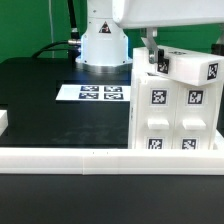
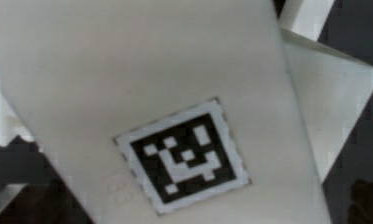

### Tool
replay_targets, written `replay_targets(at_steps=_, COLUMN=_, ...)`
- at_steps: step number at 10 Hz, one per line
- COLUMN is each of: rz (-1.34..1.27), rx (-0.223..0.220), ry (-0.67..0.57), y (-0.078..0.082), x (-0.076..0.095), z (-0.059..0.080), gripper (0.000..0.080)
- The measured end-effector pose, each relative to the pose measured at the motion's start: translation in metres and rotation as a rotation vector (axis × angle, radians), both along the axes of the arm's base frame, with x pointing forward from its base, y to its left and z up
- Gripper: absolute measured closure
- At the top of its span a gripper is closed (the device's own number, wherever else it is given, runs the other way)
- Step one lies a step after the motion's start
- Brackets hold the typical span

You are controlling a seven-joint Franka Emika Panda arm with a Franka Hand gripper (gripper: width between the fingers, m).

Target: Assemble cabinet

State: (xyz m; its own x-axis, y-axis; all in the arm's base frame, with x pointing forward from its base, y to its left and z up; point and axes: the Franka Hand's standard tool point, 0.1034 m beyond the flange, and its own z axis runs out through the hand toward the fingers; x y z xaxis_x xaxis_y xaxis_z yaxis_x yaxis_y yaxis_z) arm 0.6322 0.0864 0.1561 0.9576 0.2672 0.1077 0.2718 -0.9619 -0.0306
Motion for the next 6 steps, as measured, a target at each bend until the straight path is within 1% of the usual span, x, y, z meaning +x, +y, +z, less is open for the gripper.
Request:
replay_targets(at_steps=1, rz=-0.002, rx=0.0, ry=0.0, y=-0.0008, x=0.0001, z=-0.0001, gripper=0.0002)
replay_targets(at_steps=2, rz=-0.003, rx=0.0, ry=0.0, y=-0.0016, x=0.0003, z=0.0001, gripper=0.0106)
replay_targets(at_steps=3, rz=-0.004, rx=0.0, ry=0.0, y=-0.0022, x=0.0004, z=0.0001, gripper=0.0237)
replay_targets(at_steps=6, rz=-0.046, rx=0.003, ry=0.002, y=-0.0031, x=0.0004, z=0.0001, gripper=0.0239)
